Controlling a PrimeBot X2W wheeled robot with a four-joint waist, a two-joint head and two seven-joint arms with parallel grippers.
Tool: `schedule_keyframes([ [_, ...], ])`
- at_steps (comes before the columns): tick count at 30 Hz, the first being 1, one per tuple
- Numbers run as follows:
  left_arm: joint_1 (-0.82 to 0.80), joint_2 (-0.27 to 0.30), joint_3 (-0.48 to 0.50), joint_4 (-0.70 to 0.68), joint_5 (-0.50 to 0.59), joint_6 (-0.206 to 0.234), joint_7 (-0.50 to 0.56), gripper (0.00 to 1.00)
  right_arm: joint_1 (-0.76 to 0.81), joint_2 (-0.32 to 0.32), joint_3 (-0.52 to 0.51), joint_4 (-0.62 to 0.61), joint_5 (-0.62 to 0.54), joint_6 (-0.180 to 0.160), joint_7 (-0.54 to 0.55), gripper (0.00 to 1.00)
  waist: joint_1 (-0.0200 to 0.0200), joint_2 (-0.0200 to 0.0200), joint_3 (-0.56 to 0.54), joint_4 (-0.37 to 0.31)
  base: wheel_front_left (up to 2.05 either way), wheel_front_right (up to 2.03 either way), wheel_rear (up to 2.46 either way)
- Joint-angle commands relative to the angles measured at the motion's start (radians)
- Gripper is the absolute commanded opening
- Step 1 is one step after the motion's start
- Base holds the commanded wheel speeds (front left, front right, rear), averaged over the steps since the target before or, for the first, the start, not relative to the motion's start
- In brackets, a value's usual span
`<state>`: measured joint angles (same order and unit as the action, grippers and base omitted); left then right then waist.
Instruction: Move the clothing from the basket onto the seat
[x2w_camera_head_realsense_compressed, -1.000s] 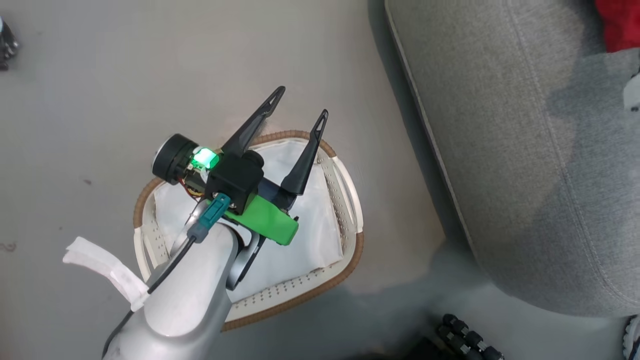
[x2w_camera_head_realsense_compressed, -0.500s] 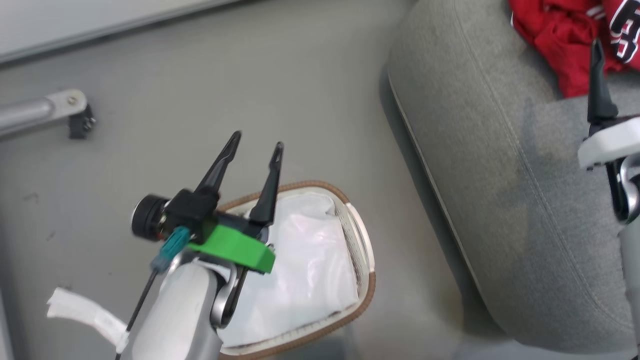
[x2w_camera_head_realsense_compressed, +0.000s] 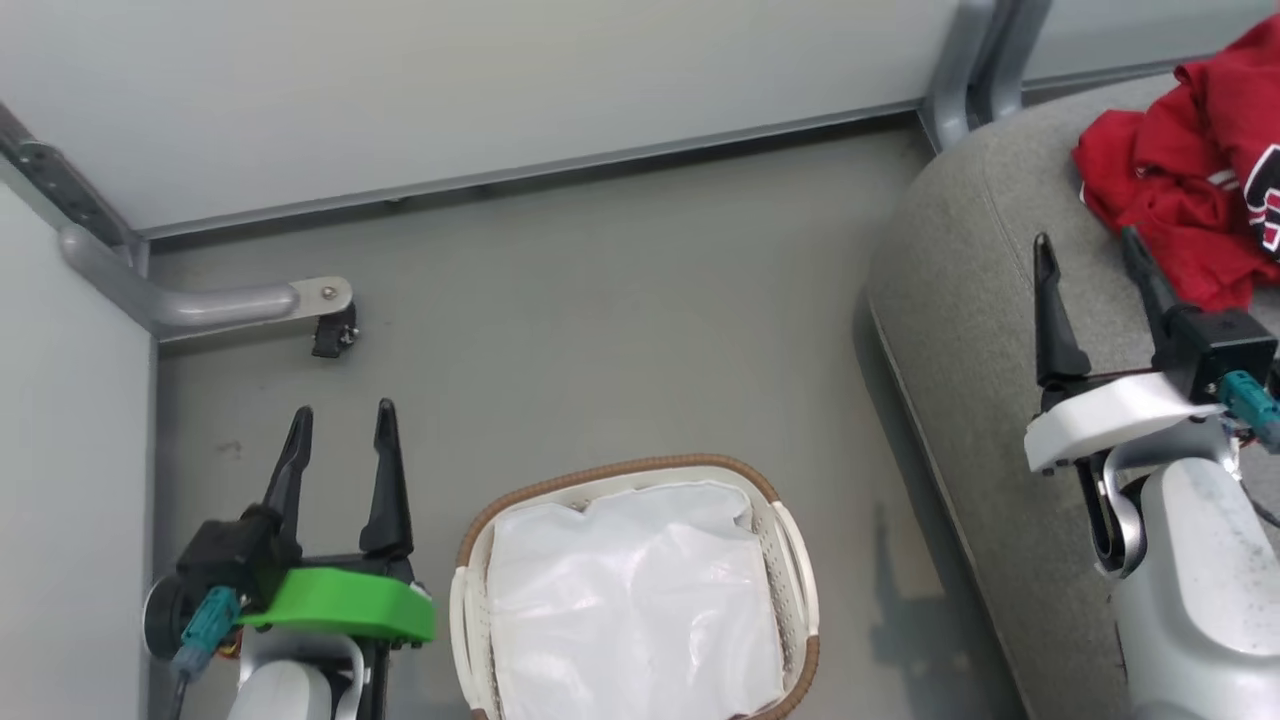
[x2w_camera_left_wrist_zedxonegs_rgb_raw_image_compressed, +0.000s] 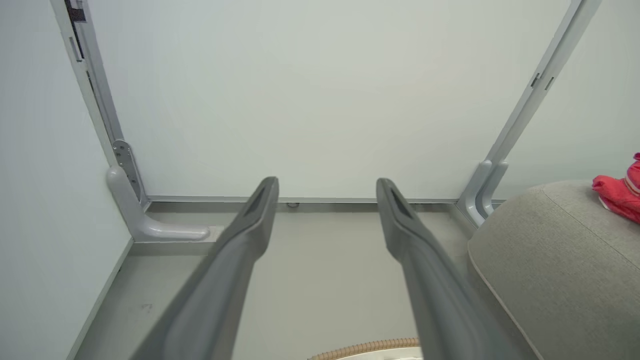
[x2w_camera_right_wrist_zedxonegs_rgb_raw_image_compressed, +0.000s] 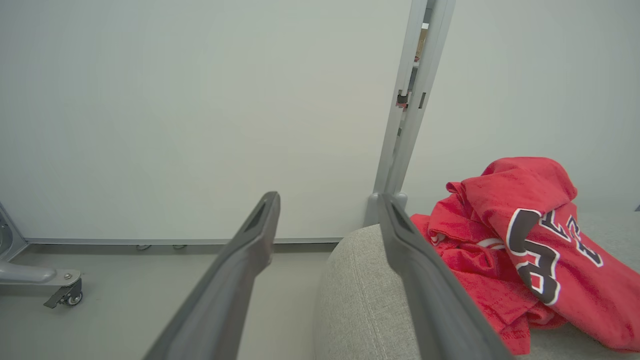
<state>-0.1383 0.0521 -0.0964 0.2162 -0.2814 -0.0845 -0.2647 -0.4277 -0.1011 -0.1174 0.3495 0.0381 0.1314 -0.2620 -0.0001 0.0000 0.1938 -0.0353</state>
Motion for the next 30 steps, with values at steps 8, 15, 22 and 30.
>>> schedule_keyframes([
  [8,0.123,-0.001,0.025,-0.014,-0.015,0.012,0.001,1.0,0.135,0.045,0.006,-0.025,0.007,-0.001,-0.004,1.0,0.0001,0.0,-0.128,0.121,0.0,0.0,0.0],
  [15,0.154,-0.002,0.006,-0.003,-0.032,0.021,0.001,1.0,0.225,0.048,0.051,-0.016,0.1,-0.001,-0.004,1.0,0.0001,0.0,-0.152,0.13,0.0,0.0,0.0],
  [22,0.163,-0.001,-0.014,0.012,-0.054,0.025,0.001,1.0,0.286,0.049,0.098,-0.016,0.136,-0.001,-0.004,1.0,0.0001,0.0,-0.171,0.11,0.0,0.0,0.0],
  [30,0.167,-0.001,-0.015,0.036,-0.051,0.025,0.001,1.0,0.306,0.049,0.127,-0.014,0.143,-0.001,-0.004,1.0,0.0001,0.0,-0.178,0.092,0.0,0.0,0.0],
])
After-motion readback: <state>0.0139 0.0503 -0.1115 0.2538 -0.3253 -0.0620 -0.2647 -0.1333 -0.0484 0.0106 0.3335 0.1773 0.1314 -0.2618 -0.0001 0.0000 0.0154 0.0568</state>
